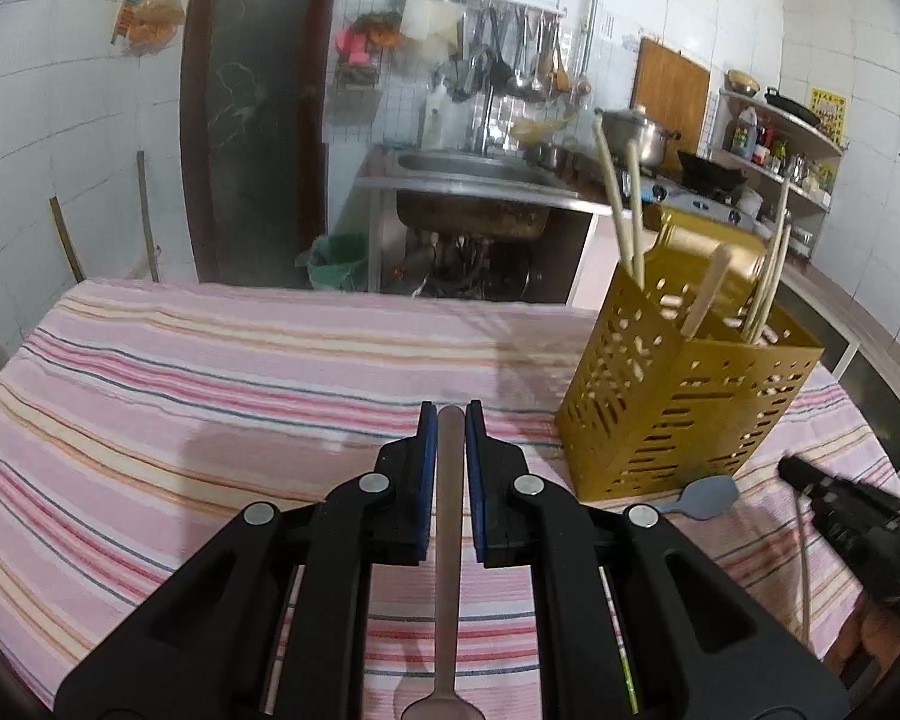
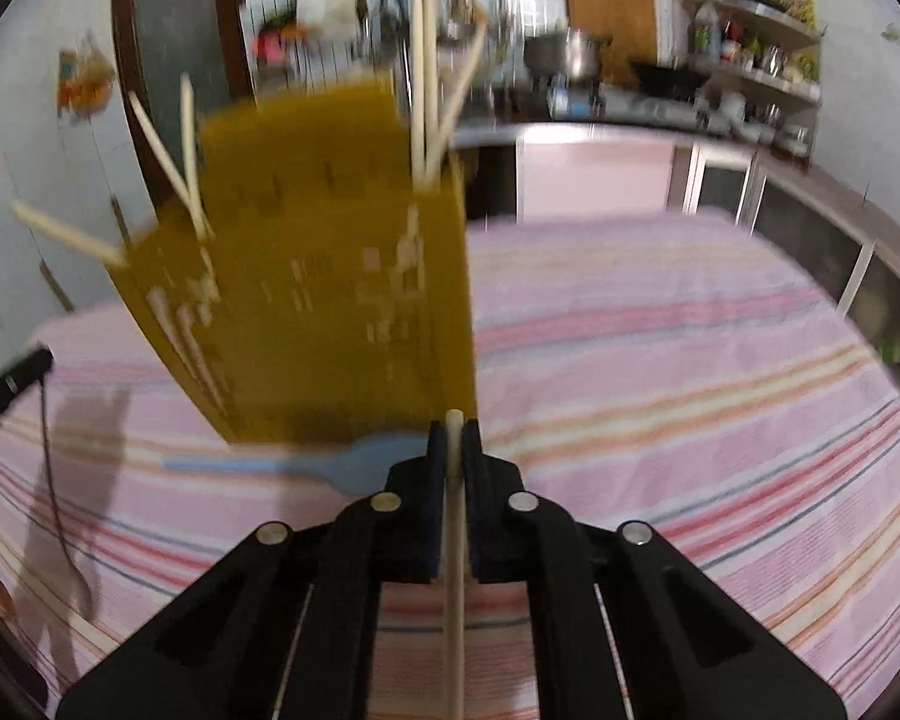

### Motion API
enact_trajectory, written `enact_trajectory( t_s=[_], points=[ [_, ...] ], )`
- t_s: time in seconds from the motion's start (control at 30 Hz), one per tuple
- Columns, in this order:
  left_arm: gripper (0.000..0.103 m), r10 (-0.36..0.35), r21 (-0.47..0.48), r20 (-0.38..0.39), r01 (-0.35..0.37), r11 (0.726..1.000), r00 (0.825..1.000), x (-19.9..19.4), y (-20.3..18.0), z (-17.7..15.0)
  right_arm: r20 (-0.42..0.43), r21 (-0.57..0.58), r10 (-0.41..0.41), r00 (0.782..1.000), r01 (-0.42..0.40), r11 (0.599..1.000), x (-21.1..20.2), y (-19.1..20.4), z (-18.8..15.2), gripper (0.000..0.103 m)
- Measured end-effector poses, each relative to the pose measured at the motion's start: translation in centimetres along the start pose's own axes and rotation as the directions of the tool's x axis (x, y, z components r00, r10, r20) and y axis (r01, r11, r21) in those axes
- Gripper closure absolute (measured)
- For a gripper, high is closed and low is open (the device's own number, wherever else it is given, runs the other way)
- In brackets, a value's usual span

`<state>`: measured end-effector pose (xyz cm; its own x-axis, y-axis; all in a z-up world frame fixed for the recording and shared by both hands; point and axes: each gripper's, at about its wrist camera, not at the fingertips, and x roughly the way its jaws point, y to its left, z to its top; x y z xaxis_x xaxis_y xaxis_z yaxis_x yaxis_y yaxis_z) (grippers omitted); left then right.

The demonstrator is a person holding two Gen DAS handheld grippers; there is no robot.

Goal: Organize utensils
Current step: 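Lower the chopstick and metal spoon into the holder and open both tools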

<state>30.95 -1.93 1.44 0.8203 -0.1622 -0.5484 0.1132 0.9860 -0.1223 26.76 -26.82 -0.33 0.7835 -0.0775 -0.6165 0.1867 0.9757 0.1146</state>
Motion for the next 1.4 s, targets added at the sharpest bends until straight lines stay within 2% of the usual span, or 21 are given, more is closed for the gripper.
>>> enact_trajectory(
  t_s=[0.1,0.23,0.43,0.57,0.7,1.07,1.23,1.4],
  points=[
    [0.095,-0.011,-0.007,0.036,0.012,1.0,0.999,-1.3,-0.2,0.2,0.12,0.008,0.022,0.993,-0.023,1.0,-2.5,-0.1,0.7,0.097],
    [0.095,-0.006,-0.002,0.103,0.006,1.0,0.995,-3.3,-0.2,0.4,0.277,-0.015,0.034,0.96,-0.031,0.999,-5.5,0.4,1.1,0.097],
    [0.095,0.0,0.014,0.165,-0.002,1.0,0.986,-5.2,-0.1,0.1,0.468,-0.05,0.059,0.882,-0.04,0.998,-8.5,0.8,1.0,0.097],
    [0.095,-0.01,0.035,0.184,0.004,0.999,0.983,-5.7,-0.6,0.1,0.533,-0.028,0.053,0.844,-0.046,0.999,-10.3,0.8,0.4,0.097],
    [0.095,-0.016,0.056,0.192,0.006,0.998,0.981,-6.1,-1.2,0.0,0.55,-0.019,0.052,0.834,-0.049,0.999,-10.7,0.6,0.3,0.097],
    [0.095,-0.037,0.069,0.212,0.023,0.997,0.976,-7.1,-1.5,-0.1,0.554,-0.013,0.054,0.831,-0.056,0.998,-11.1,0.4,-0.2,0.097],
    [0.095,-0.045,0.067,0.217,0.031,0.997,0.975,-7.5,-1.7,0.0,0.578,0.005,0.053,0.814,-0.068,0.998,-11.8,0.0,-0.5,0.097],
    [0.095,-0.06,0.074,0.232,0.044,0.996,0.971,-8.4,-1.9,0.1,0.589,0.011,0.057,0.806,-0.079,0.997,-12.2,-0.3,-0.5,0.097]
  ],
)
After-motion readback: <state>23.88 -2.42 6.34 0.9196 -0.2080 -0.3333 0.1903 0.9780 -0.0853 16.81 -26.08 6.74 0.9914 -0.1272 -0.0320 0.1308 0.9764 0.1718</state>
